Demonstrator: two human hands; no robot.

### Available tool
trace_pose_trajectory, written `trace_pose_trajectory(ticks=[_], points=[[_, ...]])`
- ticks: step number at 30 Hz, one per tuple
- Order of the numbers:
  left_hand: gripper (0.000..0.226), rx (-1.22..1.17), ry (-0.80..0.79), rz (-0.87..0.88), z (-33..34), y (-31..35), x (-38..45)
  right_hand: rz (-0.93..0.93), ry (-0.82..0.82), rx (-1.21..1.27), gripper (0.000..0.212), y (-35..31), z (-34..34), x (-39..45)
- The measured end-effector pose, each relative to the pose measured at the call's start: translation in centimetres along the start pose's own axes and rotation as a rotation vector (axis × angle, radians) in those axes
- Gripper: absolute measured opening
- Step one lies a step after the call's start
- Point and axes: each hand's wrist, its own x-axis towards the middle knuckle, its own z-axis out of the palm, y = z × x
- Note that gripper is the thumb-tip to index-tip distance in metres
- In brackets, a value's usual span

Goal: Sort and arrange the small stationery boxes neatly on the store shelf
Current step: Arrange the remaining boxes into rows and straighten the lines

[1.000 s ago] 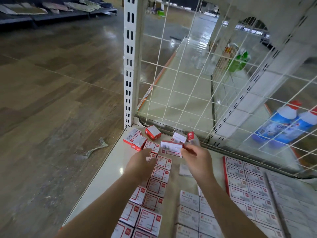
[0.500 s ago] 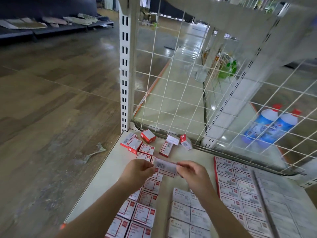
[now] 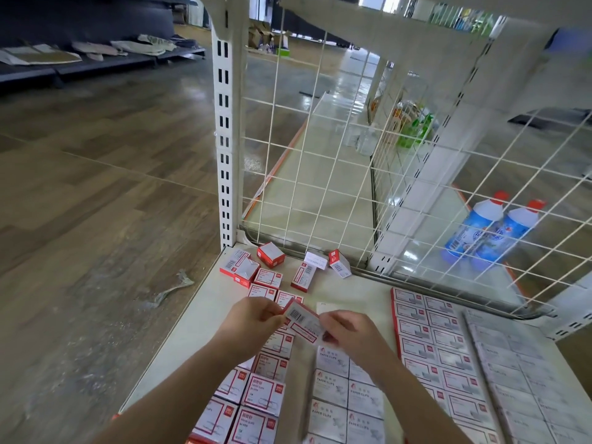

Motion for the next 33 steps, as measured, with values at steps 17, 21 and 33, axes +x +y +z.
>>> trace_pose_trajectory(ticks=[17, 21, 33], points=[[0.017, -0.575, 0.063, -0.496, 1.2, 0.6, 0.6, -0.625, 0.222, -0.606, 0.026, 2.0, 1.7, -0.8], [0.005, -0.570, 0.047, -0.477, 1.0, 0.5, 0.6, -0.489, 0.218, -0.542, 0.035, 2.3, 1.6, -0.6], [0.014, -0.413, -0.020, -0.324, 1.0, 0.5, 0.3, -0.245, 0.176, -0.278, 0.028, 1.7, 0.6, -0.1]])
